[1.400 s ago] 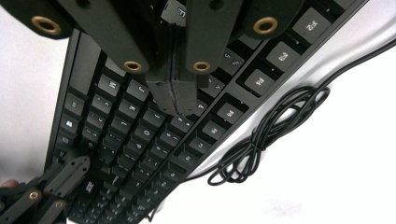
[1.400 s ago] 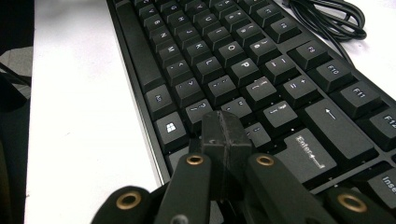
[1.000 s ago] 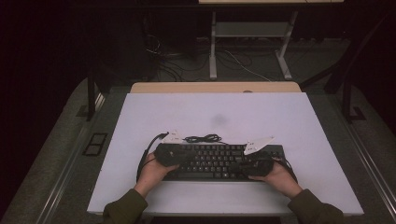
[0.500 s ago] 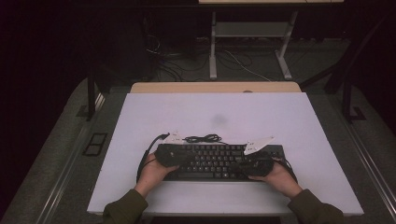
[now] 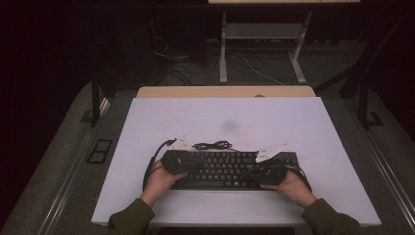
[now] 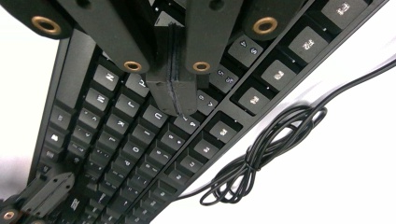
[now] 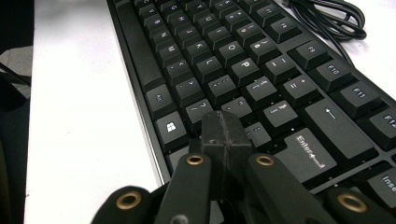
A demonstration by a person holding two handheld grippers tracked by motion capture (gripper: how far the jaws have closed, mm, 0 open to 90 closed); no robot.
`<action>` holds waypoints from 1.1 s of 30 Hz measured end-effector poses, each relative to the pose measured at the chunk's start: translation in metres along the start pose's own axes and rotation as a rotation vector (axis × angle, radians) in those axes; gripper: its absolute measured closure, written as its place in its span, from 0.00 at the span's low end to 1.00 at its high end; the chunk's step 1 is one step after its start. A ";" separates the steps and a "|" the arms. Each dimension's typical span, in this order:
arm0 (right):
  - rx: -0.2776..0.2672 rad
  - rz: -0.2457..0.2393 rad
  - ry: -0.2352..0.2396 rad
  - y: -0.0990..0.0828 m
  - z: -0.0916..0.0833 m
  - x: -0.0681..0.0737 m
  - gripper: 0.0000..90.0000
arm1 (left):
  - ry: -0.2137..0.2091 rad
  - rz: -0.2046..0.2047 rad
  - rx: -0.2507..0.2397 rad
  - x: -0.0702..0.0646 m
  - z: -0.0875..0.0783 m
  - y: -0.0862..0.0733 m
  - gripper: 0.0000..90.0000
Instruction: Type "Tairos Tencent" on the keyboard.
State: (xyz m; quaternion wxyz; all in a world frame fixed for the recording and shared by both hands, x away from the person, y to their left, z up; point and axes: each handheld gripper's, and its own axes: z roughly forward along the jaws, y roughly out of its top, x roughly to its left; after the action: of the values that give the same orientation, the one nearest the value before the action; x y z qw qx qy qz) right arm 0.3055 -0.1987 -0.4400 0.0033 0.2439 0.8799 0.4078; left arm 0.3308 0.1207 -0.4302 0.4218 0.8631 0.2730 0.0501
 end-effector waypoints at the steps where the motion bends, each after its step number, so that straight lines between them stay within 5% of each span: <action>1: 0.000 0.000 0.000 0.000 0.000 0.000 0.99 | -0.003 0.003 -0.004 0.000 -0.001 0.000 0.99; 6: 0.000 -0.001 0.000 0.000 0.000 0.000 0.99 | -0.009 -0.004 -0.045 0.000 -0.007 0.001 0.98; 20: -0.002 -0.002 0.000 0.000 0.000 0.000 0.99 | -0.005 -0.013 -0.095 0.000 -0.021 -0.006 0.51; 29: -0.001 -0.002 -0.002 0.000 0.000 0.000 0.99 | 0.044 -0.009 -0.099 -0.001 -0.030 -0.015 0.21; 33: -0.001 -0.002 -0.002 0.000 0.000 0.000 0.99 | 0.043 -0.016 -0.104 0.000 -0.032 -0.019 0.18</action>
State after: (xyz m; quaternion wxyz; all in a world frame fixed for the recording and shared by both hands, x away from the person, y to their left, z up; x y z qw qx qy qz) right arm 0.3058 -0.1988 -0.4401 0.0049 0.2433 0.8800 0.4079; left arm 0.3130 0.1524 -0.4244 0.4606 0.8366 0.2859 0.0792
